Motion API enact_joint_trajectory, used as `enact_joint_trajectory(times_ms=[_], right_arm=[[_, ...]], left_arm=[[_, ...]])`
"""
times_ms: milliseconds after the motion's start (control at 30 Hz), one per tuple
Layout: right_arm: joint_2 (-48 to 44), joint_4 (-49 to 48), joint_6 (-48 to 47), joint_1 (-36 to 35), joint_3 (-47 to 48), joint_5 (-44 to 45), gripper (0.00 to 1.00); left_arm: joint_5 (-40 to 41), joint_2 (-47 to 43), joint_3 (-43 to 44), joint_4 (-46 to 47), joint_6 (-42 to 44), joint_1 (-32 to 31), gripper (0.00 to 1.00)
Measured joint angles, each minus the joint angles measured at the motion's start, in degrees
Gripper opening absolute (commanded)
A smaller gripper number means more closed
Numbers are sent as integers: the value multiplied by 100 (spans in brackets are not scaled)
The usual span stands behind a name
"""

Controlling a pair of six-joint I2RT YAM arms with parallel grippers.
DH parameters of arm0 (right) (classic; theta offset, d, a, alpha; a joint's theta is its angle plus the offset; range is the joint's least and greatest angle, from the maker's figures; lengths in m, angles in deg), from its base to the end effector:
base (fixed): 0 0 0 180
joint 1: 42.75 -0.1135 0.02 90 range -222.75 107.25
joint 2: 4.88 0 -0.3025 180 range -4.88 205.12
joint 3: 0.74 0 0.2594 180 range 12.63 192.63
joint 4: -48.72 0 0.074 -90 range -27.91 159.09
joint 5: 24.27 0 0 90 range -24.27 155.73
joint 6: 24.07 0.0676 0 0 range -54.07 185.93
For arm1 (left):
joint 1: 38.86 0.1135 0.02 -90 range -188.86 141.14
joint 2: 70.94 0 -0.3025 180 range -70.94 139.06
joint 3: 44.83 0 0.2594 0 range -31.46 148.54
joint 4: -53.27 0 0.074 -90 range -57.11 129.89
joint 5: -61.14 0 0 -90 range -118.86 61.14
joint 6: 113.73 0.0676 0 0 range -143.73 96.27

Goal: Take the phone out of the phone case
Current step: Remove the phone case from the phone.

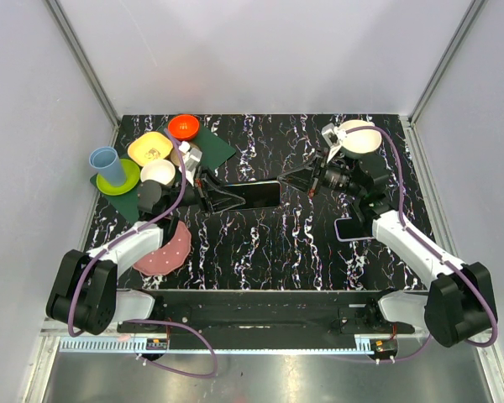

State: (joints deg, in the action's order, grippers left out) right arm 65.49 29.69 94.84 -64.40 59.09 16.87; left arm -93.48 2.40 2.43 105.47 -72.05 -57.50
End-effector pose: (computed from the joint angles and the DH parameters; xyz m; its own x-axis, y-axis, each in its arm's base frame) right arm 0.2513 0.1545 0.3685 -0.3319 0.2104 -0.9195 -0.8848 0.2684 0.3808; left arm 0.2256 -0.1406 0.3346 -0.3990 -0.2033 -0.8941 0.9138 -0.0074 -0.4061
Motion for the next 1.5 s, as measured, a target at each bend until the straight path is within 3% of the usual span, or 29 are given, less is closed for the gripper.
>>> enact_joint_trajectory(times_ms=[1267, 1500], right_arm=[[190, 319, -323, -118, 192, -28, 19], [11, 363, -382, -146, 186, -28, 30]], left_arm=[[-9, -2, -72, -9, 0, 7, 0], [-15, -15, -72, 11, 28, 7, 0]])
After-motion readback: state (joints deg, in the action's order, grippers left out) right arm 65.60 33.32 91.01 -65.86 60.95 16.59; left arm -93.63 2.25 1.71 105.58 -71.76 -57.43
